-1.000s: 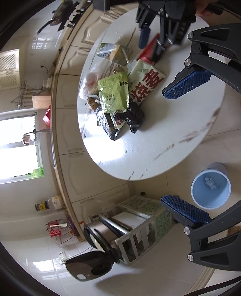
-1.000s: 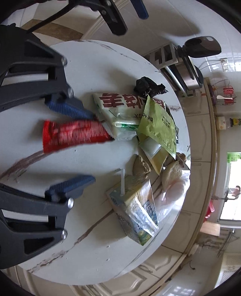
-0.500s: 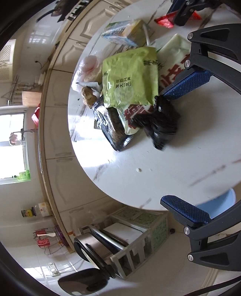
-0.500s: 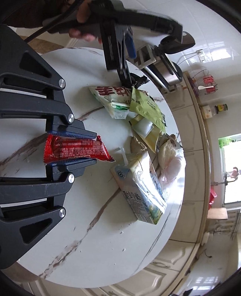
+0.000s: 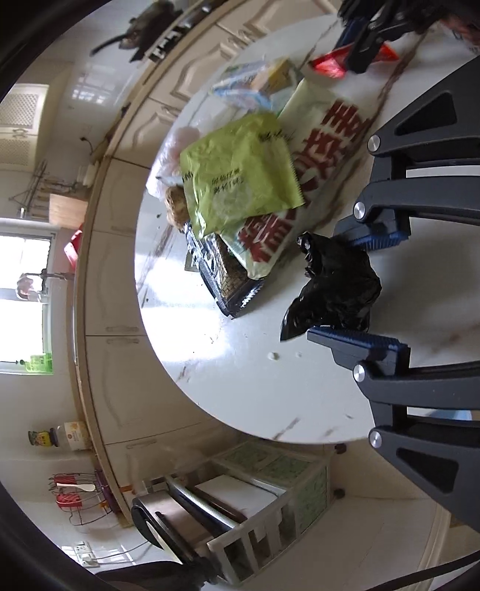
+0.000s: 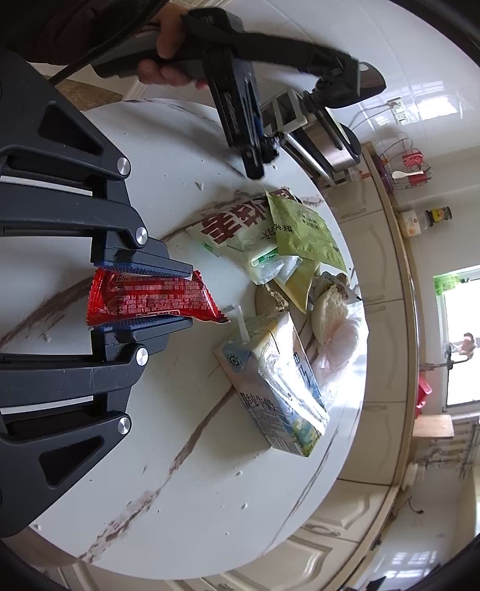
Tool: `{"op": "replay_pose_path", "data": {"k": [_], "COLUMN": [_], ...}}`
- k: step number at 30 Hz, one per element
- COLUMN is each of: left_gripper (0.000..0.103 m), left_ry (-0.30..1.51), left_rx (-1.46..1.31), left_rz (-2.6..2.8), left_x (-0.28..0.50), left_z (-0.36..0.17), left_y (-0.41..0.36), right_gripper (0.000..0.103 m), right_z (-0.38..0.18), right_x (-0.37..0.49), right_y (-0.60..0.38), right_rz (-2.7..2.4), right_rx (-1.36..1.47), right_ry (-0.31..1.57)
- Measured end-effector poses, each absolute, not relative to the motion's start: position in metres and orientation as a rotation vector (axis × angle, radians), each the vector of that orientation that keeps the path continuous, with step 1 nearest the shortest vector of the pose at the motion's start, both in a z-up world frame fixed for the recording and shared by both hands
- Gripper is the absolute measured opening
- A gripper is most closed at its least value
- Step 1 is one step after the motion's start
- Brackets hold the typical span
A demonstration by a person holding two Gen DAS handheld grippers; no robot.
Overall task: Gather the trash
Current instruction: 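Carry both to the bin and open both tools over it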
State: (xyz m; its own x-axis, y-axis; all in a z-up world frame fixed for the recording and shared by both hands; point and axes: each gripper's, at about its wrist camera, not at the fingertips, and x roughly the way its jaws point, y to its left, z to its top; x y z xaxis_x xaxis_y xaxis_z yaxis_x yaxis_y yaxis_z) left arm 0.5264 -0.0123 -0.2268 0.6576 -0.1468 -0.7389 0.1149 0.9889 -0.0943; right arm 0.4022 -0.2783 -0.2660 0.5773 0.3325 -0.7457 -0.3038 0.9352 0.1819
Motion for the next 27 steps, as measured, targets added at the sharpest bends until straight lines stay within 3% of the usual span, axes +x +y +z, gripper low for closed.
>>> {"op": "replay_pose_path", "data": {"k": [17, 27], "left_gripper": [0.032, 0.031], "left_ry": [0.708, 0.783], "left_rx": [-0.137, -0.237], "left_rz": [-0.197, -0.01], "left_x": [0.391, 0.326], "left_z": [-0.18, -0.215], "left_y": [0.081, 0.202], "right_gripper": [0.019, 0.019], "right_z": [-0.193, -0.221], "right_x": [0.352, 0.341], "right_y": [-0.18, -0.016], "right_rz": [0.48, 0.797], "right_rx": [-0.043, -0.118], "right_ry": [0.735, 0.779]}}
